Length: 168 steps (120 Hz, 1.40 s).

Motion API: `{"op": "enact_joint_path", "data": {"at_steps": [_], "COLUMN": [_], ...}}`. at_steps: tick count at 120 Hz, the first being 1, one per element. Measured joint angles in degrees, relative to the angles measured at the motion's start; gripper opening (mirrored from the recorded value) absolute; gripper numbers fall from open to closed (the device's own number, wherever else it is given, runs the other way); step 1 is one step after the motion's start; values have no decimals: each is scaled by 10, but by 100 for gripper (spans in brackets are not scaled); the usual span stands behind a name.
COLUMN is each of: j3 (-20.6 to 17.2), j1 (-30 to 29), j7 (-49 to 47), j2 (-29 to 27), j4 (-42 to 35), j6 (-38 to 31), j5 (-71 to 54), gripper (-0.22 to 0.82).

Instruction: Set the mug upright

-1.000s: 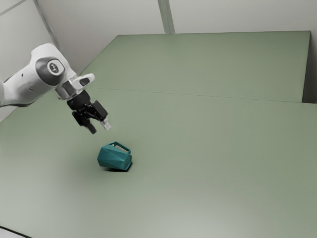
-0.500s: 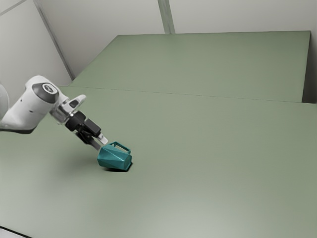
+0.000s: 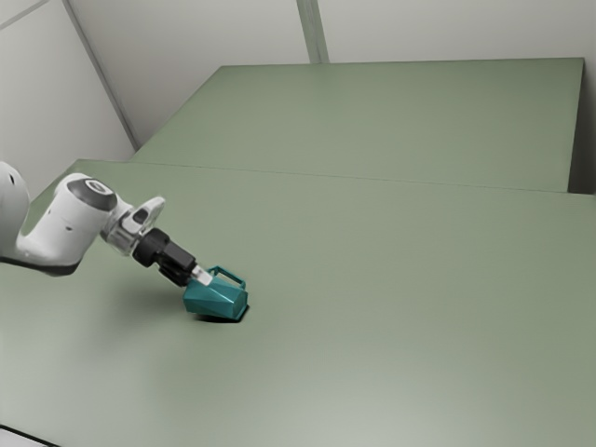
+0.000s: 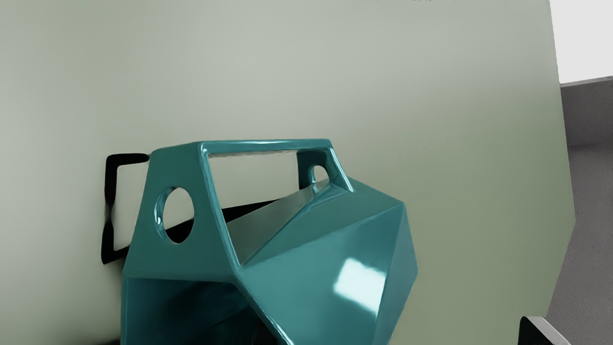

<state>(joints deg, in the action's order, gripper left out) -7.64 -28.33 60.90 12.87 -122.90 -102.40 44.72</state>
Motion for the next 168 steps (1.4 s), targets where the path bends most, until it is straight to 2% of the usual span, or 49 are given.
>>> {"op": "enact_joint_path", "data": {"at_steps": [35,55,84,112,136,150,168], "j3": [-1,-3,-21,-94,-168,-207,-237], "j1": [-3,-2,1,2,3,6,24], "j7": [37,56,78,60,-21,-90,-178], "j2": [3,-3,-22,-82,-130,-143,-146], "j4": [-1,-1,-1,-2,-22,-25,-43], "j6": [12,12,1,-79,-187,-223,-255], "j5": [21,29,28,-55,-213,-318,-391], "gripper": [6,-9,-16,-18,-18,-18,-18]}}
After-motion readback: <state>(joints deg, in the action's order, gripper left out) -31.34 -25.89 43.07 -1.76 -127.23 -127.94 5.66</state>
